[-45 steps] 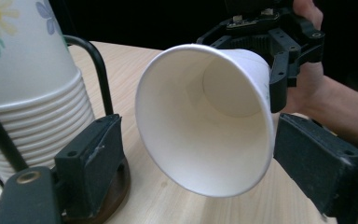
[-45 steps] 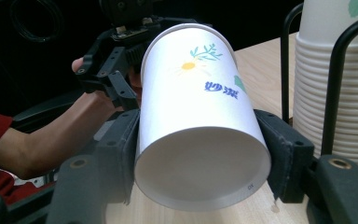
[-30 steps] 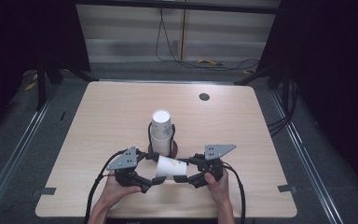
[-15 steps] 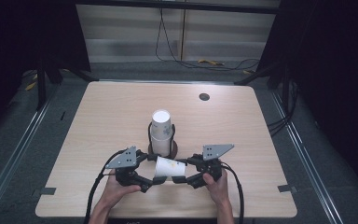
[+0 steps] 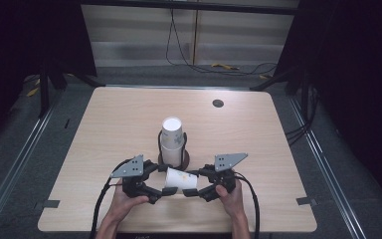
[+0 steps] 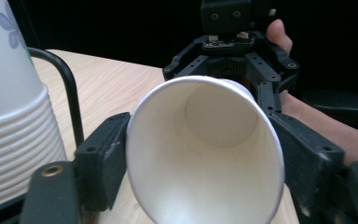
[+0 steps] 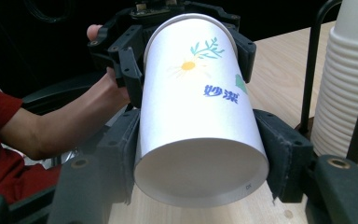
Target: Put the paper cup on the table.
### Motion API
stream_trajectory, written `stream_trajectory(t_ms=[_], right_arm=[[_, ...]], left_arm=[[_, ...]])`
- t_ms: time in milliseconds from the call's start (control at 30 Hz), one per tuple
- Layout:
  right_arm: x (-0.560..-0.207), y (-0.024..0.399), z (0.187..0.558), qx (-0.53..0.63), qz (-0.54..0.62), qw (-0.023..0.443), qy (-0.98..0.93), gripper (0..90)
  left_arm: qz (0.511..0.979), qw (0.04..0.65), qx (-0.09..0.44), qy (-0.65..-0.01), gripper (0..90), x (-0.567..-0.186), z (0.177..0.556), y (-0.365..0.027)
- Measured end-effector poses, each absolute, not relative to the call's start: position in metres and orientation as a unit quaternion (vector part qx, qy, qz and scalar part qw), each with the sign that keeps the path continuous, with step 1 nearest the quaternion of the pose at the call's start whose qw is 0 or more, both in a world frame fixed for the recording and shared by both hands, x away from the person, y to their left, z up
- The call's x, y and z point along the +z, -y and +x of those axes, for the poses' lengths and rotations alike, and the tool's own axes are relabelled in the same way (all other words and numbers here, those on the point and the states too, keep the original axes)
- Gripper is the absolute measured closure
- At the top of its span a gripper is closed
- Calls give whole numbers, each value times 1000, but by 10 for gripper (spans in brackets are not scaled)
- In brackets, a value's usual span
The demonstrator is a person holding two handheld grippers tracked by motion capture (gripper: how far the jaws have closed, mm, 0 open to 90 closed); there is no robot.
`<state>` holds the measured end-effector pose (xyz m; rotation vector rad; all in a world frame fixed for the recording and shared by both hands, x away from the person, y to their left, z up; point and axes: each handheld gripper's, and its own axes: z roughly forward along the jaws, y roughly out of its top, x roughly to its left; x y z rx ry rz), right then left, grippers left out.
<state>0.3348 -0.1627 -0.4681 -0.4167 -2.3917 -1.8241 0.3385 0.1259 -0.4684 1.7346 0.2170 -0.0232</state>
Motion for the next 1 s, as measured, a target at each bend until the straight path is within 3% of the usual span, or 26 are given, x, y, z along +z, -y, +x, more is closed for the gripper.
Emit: stream_trajectory(t_ms=[500, 1000], right_arm=[[-472, 159, 336, -596, -137, 38, 790, 312], [-475, 167, 329, -602, -172, -3, 780, 131]], left_arm=[[752, 652, -15, -100, 290, -465, 339, -129], [780, 615, 13, -117, 285, -457, 337, -129]])
